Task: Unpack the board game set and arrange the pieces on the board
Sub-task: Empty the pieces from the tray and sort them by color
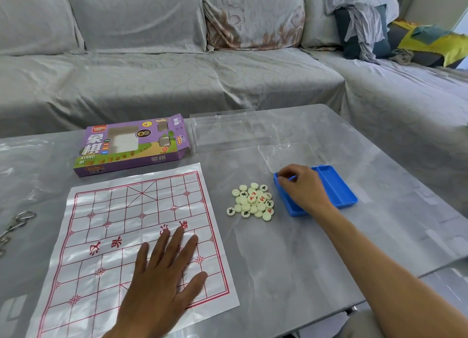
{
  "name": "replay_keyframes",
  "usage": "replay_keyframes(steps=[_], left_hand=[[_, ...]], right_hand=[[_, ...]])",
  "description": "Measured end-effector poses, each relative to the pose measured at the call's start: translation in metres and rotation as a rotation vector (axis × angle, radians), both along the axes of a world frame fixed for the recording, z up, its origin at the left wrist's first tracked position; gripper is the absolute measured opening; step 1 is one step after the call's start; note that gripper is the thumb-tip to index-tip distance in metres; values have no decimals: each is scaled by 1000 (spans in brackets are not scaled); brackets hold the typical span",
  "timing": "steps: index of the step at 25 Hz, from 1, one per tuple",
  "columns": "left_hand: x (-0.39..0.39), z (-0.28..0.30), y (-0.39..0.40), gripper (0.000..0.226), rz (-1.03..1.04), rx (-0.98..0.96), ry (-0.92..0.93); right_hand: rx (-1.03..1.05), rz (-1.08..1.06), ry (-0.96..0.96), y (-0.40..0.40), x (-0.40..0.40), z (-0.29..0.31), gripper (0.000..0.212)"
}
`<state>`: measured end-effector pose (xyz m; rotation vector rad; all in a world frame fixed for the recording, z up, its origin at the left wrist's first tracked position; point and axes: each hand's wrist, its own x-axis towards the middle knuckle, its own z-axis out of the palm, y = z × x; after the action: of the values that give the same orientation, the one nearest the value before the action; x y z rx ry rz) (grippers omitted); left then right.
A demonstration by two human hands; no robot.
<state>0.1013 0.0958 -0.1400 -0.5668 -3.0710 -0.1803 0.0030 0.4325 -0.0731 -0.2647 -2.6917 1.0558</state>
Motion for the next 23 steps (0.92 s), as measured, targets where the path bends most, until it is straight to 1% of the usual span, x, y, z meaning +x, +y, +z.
replay_keyframes(steps=[1,2,3,5,6,10,12,13,15,17,18,19,21,23], left_hand=[[0,1,1,68,-4,0,-7],[0,2,1,68,-8,-2,-14],[0,2,2,68,-10,-2,-23],[0,2,1,69,6,15,-29],[-1,2,1,70,18,26,-23],[1,2,2,70,27,31,-9],[0,3,1,69,20,21,-16],[0,2,1,69,18,16,-17],[0,2,1,68,17,14,-20],[0,0,1,68,18,15,-13],[0,-1,0,68,19,14,-6],[1,-1,0,68,19,12,-4],[1,1,1,68,16,9,-18],[0,2,2,67,9,1,-26]], right_hand=[[69,-127,47,12,-2,-2,12],[151,-223,43,27,-3,-7,17],[241,-273,-19,40,-4,-13,20],[386,-272,-183,53,-6,-26,24],[423,-257,-214,54,-8,-31,24],[395,-268,-146,55,-11,-29,14],[307,-254,-54,49,-9,-17,10],[226,-208,2,39,-6,-8,12],[46,-29,58,7,1,7,13],[20,148,9,-23,4,9,9],[43,171,6,-30,3,6,7],[57,139,36,-30,1,5,6],[95,-48,114,-13,-5,3,9],[201,-234,64,14,-7,-5,18]])
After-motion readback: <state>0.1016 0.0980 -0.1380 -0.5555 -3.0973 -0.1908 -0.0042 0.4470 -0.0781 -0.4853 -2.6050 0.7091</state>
